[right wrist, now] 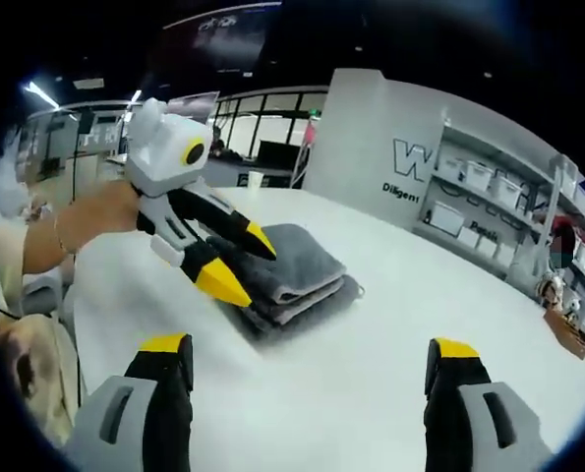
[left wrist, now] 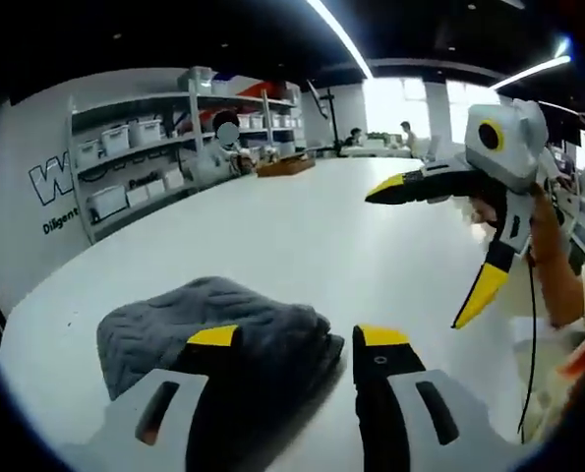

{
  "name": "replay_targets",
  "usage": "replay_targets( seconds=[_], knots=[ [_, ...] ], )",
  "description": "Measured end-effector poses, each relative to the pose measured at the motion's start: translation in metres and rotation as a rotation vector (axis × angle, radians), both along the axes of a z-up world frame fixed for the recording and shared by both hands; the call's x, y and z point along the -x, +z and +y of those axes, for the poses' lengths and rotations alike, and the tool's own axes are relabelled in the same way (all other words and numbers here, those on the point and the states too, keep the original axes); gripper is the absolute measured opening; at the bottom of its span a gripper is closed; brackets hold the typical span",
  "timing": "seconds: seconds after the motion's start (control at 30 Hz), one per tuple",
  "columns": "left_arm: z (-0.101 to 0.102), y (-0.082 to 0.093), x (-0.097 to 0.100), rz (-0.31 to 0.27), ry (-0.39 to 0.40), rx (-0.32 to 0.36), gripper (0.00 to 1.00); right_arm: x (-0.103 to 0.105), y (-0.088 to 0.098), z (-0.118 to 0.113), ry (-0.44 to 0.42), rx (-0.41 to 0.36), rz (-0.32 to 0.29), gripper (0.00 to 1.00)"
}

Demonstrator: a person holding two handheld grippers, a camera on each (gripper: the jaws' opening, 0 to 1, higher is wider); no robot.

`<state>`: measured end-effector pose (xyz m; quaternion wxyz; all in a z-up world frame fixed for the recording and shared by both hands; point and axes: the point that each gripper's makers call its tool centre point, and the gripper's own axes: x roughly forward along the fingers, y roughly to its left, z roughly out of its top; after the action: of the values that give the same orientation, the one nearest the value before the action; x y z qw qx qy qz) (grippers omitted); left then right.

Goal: Open the folded towel by lifting each exposed corner and separating the folded layers until the towel lies flat within the target outline without major curled edges

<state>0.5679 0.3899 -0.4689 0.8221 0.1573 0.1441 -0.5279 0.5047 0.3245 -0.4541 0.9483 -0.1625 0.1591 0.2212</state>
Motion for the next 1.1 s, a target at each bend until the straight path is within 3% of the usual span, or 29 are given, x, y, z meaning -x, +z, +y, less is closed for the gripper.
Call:
replay_targets(
  seconds=[0.1, 0.33, 0.83, 1.1],
  knots=[
    [-0.006, -0.001, 0.001, 0.035, -0.02, 0.04, 0.32, 0.0, 0.0, 0.0, 0.0, 0.0, 0.001, 0.99],
    [-0.01, -0.01, -0.004, 0.039, -0.026, 0.049, 0.05, -0.001, -0.001, 0.001, 0.005, -0.001, 0.003, 0.99],
    [-0.006, 0.009, -0.006, 0.074, 0.037, 0.194, 0.03, 0.0, -0.004, 0.006, 0.016, 0.003, 0.016, 0.99],
    [0.002, 0.041, -0.01, 0.086, 0.082, 0.339, 0.02, -0.001, -0.006, 0.004, 0.004, 0.0, 0.023, 0.99]
  ],
)
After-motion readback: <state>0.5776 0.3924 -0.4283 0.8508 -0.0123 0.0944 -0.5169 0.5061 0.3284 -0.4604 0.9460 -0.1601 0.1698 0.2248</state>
